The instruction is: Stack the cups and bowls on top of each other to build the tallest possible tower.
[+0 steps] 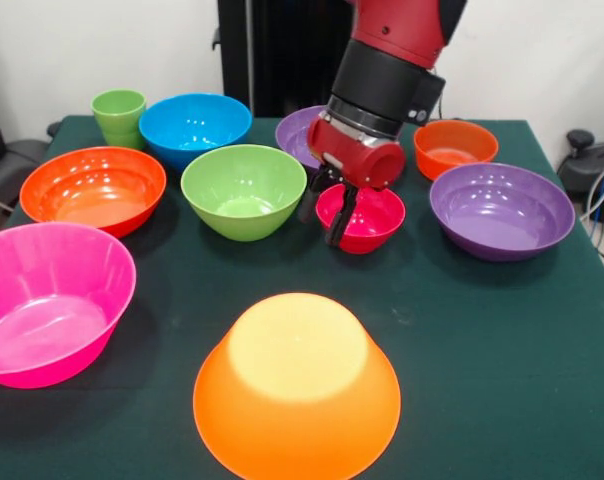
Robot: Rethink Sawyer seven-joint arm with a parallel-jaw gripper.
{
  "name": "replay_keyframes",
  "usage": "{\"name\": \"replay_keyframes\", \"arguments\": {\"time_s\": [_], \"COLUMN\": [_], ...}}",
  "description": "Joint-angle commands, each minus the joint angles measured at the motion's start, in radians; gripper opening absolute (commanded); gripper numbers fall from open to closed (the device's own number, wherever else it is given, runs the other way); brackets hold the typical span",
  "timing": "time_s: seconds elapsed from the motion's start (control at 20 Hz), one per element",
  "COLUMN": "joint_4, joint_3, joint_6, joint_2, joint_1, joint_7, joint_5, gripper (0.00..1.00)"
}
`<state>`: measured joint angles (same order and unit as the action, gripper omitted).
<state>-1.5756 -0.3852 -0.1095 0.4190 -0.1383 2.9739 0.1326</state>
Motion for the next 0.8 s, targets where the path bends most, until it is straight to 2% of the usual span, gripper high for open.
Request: {"name": "replay_keyframes", "arguments": {"time_s": [0.05, 0.3, 0.8], "joint_4": [-0.083, -0.15, -0.185], "joint_3": [0.202, 0.238, 0.258], "joint_6": [0.003, -0.018, 0.007], "joint_2": [0.05, 0.126, 0.157], "joint_1": [0.031, 0.07, 0.112], "joint_7": [-0.116, -0.122, -0.104], "joint_5": [0.118, 0.166, 0.241], "gripper": [1.0, 1.0, 1.0]}}
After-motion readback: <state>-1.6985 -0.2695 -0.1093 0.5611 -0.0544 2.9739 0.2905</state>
